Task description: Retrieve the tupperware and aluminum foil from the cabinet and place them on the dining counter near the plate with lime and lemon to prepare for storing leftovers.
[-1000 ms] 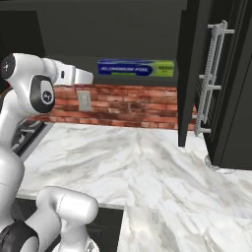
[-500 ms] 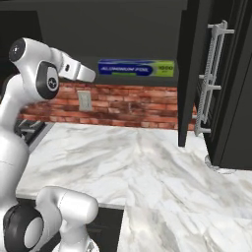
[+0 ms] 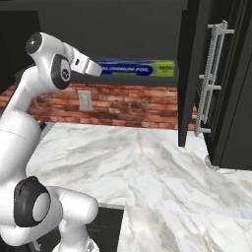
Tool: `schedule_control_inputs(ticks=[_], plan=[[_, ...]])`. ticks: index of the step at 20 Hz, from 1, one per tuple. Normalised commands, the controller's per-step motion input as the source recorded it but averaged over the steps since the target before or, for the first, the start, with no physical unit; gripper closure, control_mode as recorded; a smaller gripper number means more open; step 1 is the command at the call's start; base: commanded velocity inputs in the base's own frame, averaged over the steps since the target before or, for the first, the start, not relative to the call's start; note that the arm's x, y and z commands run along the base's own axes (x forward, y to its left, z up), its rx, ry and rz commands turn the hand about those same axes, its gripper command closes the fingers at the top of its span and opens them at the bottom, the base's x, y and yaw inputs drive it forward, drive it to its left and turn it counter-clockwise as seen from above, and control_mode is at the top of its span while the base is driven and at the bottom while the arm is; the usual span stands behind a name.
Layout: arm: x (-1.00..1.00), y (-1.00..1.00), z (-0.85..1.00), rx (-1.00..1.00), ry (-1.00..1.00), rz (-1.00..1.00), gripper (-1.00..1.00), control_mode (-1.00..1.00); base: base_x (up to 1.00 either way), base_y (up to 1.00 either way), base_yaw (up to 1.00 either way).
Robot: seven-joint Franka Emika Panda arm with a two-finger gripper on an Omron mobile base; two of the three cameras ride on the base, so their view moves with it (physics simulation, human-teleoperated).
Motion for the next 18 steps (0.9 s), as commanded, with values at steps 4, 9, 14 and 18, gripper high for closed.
schedule_control_inputs(ticks=[4,9,14,18], plan=[[0.51,0.0,-0.01,0.0,0.05,0.0,-1.0,-1.0,0.0,0.0,0.0],[0.43,0.0,-0.09,0.0,0.07,-0.04,-1.0,-1.0,0.0,0.0,0.0],[0.41,0.0,-0.1,0.0,0.03,-0.08,-1.0,-1.0,0.0,0.0,0.0],[0.38,0.0,-0.1,0.0,0.01,-0.11,-1.0,-1.0,0.0,0.0,0.0]])
